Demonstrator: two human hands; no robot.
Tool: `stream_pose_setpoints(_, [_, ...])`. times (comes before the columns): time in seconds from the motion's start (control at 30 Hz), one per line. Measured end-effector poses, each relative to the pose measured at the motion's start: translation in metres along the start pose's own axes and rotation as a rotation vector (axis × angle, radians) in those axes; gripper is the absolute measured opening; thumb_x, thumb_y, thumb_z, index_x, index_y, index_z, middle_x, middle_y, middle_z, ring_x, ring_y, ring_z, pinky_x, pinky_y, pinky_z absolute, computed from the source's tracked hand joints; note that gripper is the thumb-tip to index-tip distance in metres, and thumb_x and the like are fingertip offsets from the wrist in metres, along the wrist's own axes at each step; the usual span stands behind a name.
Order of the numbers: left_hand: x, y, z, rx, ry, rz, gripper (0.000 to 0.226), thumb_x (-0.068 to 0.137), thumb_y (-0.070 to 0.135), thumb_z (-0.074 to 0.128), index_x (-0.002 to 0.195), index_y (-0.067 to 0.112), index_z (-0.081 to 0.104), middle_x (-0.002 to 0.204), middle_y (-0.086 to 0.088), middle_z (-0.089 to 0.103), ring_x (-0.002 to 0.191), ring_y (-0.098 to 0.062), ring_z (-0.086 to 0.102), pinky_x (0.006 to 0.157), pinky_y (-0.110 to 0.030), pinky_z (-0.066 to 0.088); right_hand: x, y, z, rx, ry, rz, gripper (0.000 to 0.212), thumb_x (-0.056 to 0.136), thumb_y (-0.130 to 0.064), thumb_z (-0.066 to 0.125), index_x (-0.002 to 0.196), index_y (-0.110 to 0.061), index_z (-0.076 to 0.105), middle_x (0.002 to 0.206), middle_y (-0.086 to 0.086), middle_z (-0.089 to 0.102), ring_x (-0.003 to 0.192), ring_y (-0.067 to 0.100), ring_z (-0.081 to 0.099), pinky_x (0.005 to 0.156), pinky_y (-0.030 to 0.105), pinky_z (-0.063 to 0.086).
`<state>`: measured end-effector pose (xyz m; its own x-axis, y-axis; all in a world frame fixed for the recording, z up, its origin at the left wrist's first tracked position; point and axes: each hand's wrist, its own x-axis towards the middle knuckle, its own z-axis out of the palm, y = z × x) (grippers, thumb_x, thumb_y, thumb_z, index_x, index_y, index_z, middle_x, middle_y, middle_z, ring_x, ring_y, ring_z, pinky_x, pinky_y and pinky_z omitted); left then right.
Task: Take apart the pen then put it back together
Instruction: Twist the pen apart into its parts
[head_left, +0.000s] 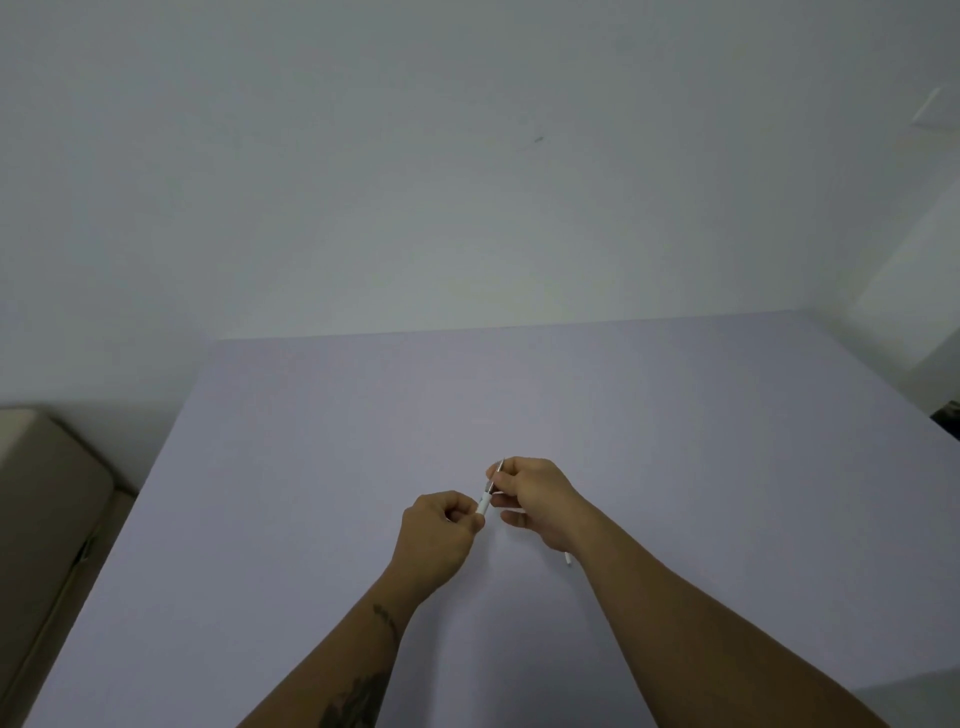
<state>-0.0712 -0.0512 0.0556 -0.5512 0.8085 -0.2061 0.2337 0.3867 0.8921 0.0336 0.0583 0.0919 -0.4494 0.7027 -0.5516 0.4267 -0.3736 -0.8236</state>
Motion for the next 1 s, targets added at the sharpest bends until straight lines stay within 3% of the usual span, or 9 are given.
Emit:
stream_pose_setpoints(0.1, [-0.0022, -0.0010, -0.0006, -0.002, -0.001, -0.005, 0.011, 0.086, 0.015, 0.067, 0.076, 0.013, 0.072, 0.064, -0.001, 0.061, 0.054, -0.012, 0.052, 0.054, -0.024, 0.049, -0.0018, -0.0008, -0.0012, 0.018, -0.026, 0.015, 0.021, 0.097, -0.012, 0.053, 0.096, -0.017, 0.074, 0.103, 0.006, 0.074, 0.094, 0.018, 0.069, 0.069, 0.029, 0.054])
stream_pose_setpoints(0.23, [-0.0032, -0.0005, -0.0032, -0.001, 0.006, -0.005, 0.012, 0.086, 0.015, 0.067, 0.076, 0.014, 0.072, 0.063, 0.001, 0.060, 0.055, -0.013, 0.052, 0.055, -0.025, 0.048, -0.0028, 0.0022, -0.0013, 0.020, -0.064, 0.017, 0.011, 0.091, -0.024, 0.064, 0.091, -0.016, 0.072, 0.095, 0.002, 0.073, 0.085, 0.016, 0.068, 0.070, 0.030, 0.053])
stream_pose_setpoints(0.4, [-0.0036, 0.0003, -0.0050, 0.001, 0.006, -0.007, 0.010, 0.085, 0.015, 0.068, 0.076, 0.013, 0.072, 0.063, 0.001, 0.060, 0.054, -0.012, 0.051, 0.054, -0.024, 0.048, -0.0022, 0.0005, 0.0000, 0.008, -0.024, -0.016, 0.014, 0.093, -0.017, 0.061, 0.087, -0.015, 0.072, 0.095, 0.004, 0.074, 0.084, 0.014, 0.068, 0.068, 0.028, 0.052])
stream_pose_setpoints(0.53, [-0.0044, -0.0007, -0.0041, 0.011, 0.007, -0.006, 0.011, 0.086, 0.014, 0.068, 0.077, 0.013, 0.072, 0.063, 0.001, 0.060, 0.055, -0.012, 0.053, 0.055, -0.024, 0.049, -0.0040, -0.0019, -0.0028, 0.018, -0.067, -0.004, 0.021, 0.096, -0.010, 0.054, 0.097, -0.017, 0.074, 0.104, 0.008, 0.073, 0.094, 0.018, 0.069, 0.072, 0.029, 0.054])
stream_pose_setpoints(0.67, [-0.0031, 0.0010, -0.0033, 0.008, 0.004, 0.003, 0.011, 0.087, 0.014, 0.067, 0.078, 0.013, 0.073, 0.064, 0.001, 0.062, 0.057, -0.013, 0.054, 0.055, -0.024, 0.050, -0.0033, 0.0031, -0.0042, 0.035, -0.079, 0.021, 0.021, 0.091, -0.022, 0.066, 0.109, -0.013, 0.069, 0.099, 0.004, 0.073, 0.088, 0.017, 0.067, 0.074, 0.031, 0.054])
stream_pose_setpoints(0.83, [-0.0009, 0.0029, -0.0013, 0.012, -0.003, -0.005, 0.011, 0.086, 0.014, 0.068, 0.075, 0.016, 0.072, 0.064, 0.003, 0.061, 0.054, -0.011, 0.053, 0.054, -0.023, 0.050, -0.0011, 0.0043, -0.0067, 0.015, -0.014, -0.014, 0.015, 0.095, -0.019, 0.059, 0.097, -0.012, 0.072, 0.099, 0.004, 0.073, 0.086, 0.015, 0.067, 0.070, 0.028, 0.053])
stream_pose_setpoints(1.0, [-0.0003, 0.0023, -0.0006, 0.011, -0.011, -0.004, 0.011, 0.086, 0.015, 0.069, 0.076, 0.017, 0.073, 0.064, 0.002, 0.062, 0.056, -0.012, 0.054, 0.057, -0.026, 0.051, -0.0022, 0.0010, -0.0086, 0.031, -0.071, -0.003, 0.017, 0.096, -0.014, 0.056, 0.103, -0.017, 0.071, 0.105, 0.007, 0.073, 0.092, 0.018, 0.068, 0.073, 0.030, 0.054])
